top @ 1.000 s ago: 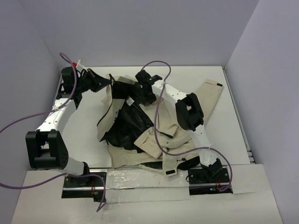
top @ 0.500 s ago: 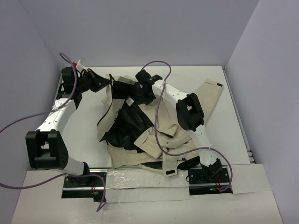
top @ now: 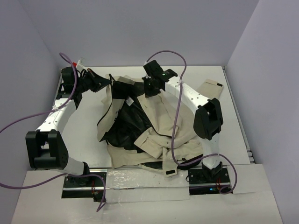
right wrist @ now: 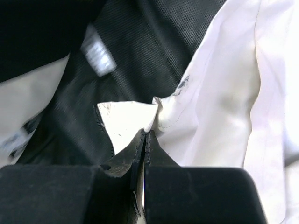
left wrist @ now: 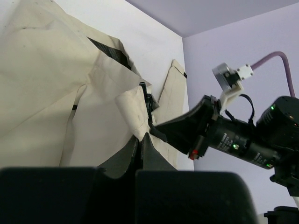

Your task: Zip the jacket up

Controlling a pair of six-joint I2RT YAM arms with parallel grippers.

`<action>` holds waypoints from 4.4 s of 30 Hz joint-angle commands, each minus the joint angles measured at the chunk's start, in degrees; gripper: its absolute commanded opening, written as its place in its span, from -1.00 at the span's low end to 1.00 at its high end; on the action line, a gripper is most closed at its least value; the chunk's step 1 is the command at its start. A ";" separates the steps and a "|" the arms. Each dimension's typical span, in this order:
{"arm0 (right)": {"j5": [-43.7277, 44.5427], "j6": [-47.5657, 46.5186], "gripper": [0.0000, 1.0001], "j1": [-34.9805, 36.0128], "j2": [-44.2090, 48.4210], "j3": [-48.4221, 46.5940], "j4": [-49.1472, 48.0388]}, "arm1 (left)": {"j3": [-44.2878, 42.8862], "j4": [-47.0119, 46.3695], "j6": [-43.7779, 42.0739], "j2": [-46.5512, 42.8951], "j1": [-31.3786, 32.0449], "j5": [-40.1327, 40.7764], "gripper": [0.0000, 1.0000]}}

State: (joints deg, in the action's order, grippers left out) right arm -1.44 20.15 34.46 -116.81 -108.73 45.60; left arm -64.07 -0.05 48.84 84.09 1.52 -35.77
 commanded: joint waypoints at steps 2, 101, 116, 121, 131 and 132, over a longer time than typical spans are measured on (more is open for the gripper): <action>-10.84 2.78 -1.00 0.72 4.48 6.93 -2.35 | -0.09 -0.49 -0.05 -3.06 0.24 1.66 -1.00; -17.72 5.57 -1.00 3.72 11.89 15.69 -21.03 | 2.33 -1.68 -0.32 -3.50 -0.03 2.83 -1.00; -19.90 10.29 -1.00 -0.53 11.39 7.87 -27.38 | 9.11 -19.43 -1.10 -2.51 0.15 -14.65 -1.00; -25.25 7.84 -1.00 -0.53 12.17 7.42 -30.72 | 10.26 -28.36 0.38 -2.79 0.56 -22.84 -1.00; -26.75 6.31 -1.00 -0.97 14.94 9.57 -32.22 | 7.75 -34.22 2.85 0.01 1.29 -33.27 -1.00; -27.27 6.38 -1.00 -0.97 15.28 10.08 -32.82 | 7.57 -34.14 2.67 -0.06 1.29 -33.81 -1.00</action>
State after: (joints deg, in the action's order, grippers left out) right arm -26.45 27.53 33.85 -105.73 -98.65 17.35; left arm -53.75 -29.14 51.06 83.24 2.54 -62.88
